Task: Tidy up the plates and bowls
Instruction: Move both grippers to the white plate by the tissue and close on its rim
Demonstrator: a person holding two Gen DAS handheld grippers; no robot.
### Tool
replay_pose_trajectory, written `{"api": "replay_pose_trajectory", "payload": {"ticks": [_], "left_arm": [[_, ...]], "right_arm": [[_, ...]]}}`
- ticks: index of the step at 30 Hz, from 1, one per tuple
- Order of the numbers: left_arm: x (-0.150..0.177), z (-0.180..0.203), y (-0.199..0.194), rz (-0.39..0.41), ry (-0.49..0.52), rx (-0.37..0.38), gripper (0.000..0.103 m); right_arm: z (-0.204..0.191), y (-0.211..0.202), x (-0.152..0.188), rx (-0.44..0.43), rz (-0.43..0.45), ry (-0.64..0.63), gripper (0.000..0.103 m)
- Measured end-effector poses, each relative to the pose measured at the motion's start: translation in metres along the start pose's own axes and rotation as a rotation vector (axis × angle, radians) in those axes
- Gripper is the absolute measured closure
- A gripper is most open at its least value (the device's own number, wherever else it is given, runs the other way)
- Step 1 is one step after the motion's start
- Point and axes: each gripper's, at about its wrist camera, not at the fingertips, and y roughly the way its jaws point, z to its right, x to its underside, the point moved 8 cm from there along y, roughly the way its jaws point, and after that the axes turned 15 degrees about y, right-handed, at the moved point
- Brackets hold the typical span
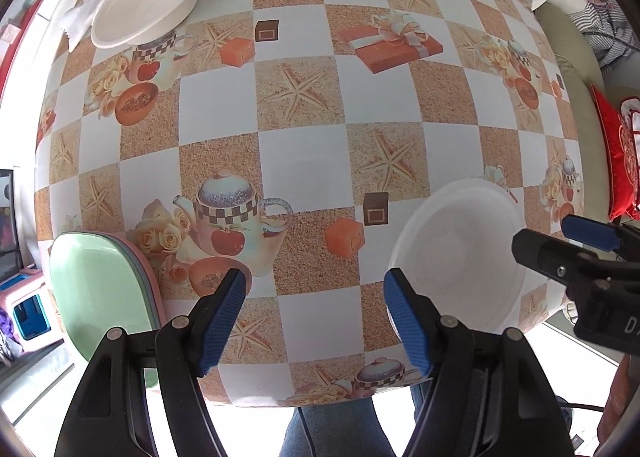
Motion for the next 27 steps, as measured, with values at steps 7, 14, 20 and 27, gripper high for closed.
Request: {"api": "replay_pose_trajectory", "payload": {"ticks": [7, 14, 20, 27], "left_arm": [[-0.011, -0.006, 0.000, 0.015, -0.052, 0.003, 0.028], [-0.022, -0.036, -0.013, 0.042, -0.126, 0.004, 0.028], [-0.043, -0.081, -0.039, 0.113, -0.186, -0.033, 0.028], [-0.067, -0.148, -0.060, 0.178, -0.281, -0.110, 0.028]], "right_arm": [[-0.012, -0.002, -0.002, -0.004, -0.004, -0.015, 0.017], [-0.025, -0.007, -0.007, -0.010, 0.002, -0.018, 0.017], [-0.044, -0.016, -0.019, -0.036, 0.013, -0.014, 0.017], [-0.084, -0.024, -0.041, -0.063, 0.037, -0.041, 0.017]]}}
